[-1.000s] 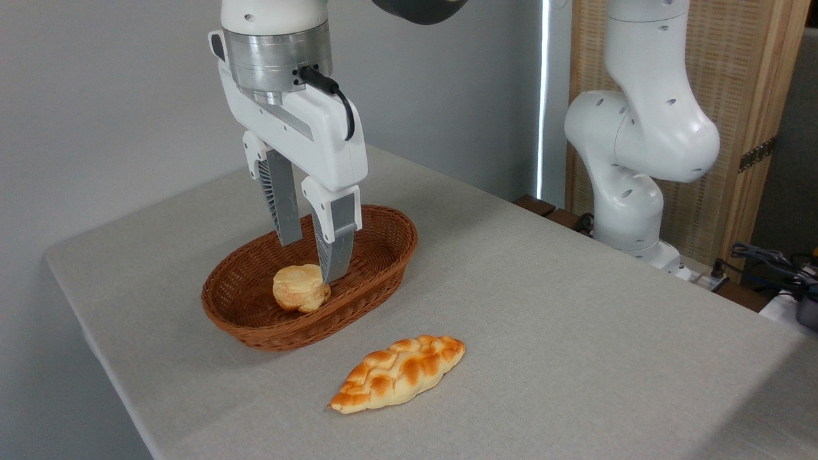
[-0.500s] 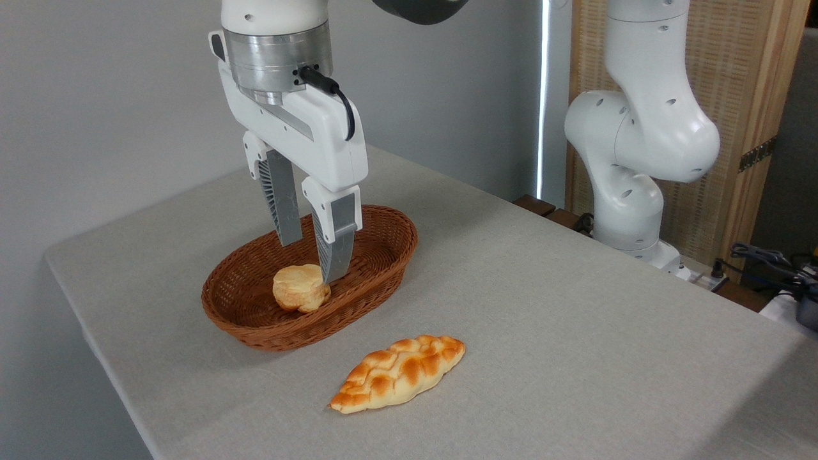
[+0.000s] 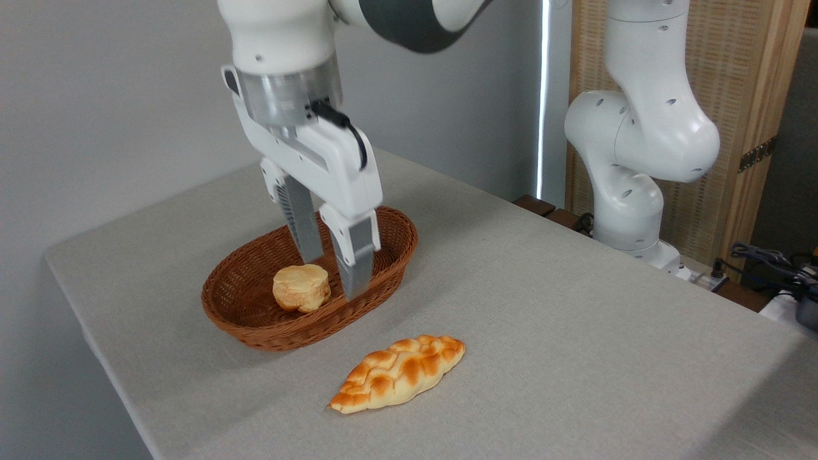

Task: Put bread into the basket
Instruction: 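Move the gripper over the braided pastry and lower onto it, then close the gripper on the middle of the braided pastry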

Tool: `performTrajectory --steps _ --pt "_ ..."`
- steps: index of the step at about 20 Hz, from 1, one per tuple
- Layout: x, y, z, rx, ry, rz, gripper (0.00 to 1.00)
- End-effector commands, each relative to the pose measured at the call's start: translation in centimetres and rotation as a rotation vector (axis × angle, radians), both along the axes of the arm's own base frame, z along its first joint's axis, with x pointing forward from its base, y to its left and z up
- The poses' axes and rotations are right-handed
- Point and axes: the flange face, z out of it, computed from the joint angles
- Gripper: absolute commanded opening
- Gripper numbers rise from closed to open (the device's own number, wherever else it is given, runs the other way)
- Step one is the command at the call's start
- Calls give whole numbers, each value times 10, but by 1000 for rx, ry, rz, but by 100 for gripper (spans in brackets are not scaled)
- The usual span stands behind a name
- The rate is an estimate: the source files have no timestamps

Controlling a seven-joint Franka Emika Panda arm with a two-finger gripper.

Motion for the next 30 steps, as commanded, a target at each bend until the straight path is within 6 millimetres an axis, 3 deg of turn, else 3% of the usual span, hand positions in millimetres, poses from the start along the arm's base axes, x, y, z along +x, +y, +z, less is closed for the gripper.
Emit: performTrajectory --steps 1,4,8,11,15,30 --pt "-11 7 -34 15 25 -8 100" --pt "-14 13 -65 19 38 4 100" --pt "-13 30 -85 20 18 -35 100" --pt "-17 31 -98 16 41 -74 100" --pt "-20 34 -115 86 79 -109 100" --pt "-14 26 -157 89 147 -125 100"
